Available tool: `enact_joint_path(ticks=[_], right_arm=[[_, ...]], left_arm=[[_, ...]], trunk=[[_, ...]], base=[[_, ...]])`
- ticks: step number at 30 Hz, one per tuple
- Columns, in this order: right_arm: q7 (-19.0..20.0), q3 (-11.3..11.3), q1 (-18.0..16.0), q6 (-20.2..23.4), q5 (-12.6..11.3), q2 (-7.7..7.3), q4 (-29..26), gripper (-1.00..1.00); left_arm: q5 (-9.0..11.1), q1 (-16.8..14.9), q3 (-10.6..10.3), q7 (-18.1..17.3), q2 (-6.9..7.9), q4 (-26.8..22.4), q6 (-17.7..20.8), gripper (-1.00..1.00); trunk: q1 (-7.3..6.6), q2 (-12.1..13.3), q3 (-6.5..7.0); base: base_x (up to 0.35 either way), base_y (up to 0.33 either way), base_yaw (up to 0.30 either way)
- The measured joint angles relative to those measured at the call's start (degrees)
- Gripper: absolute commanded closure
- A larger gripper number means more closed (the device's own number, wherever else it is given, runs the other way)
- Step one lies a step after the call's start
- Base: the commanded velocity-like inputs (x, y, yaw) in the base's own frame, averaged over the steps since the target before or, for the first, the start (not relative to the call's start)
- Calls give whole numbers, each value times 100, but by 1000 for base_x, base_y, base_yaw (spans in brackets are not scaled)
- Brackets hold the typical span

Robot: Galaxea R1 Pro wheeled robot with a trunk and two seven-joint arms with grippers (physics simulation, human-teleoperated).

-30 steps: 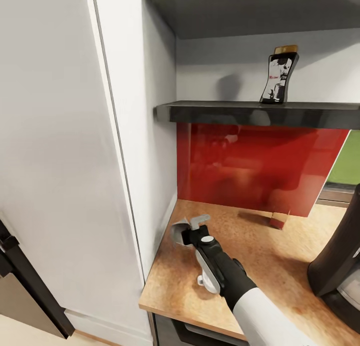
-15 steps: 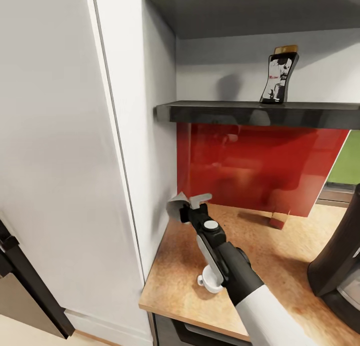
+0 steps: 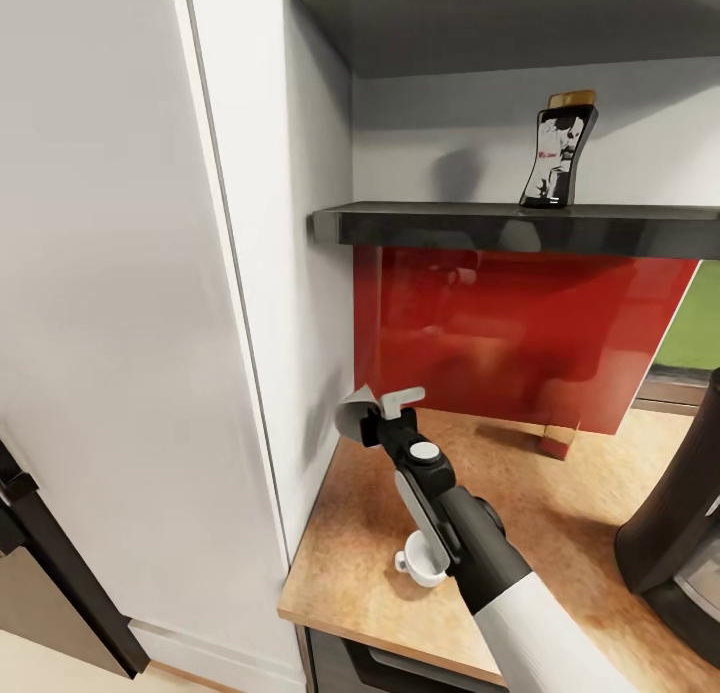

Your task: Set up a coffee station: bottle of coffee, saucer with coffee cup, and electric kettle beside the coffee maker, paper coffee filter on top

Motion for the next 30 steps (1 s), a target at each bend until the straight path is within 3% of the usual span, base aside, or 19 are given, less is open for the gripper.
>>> enact_joint_path(ticks=[16, 30], right_arm=[[-5, -13, 0, -6, 17, -5, 1, 100], [-8, -17, 1, -8, 16, -7, -2, 100]], left_arm=[[-1, 0, 0, 0, 9, 0, -5, -100], [-4, 0, -5, 0, 7, 1, -9, -100]], trunk=[[0, 0, 0], [0, 0, 0]], base=[[0, 0, -3], [0, 0, -265]])
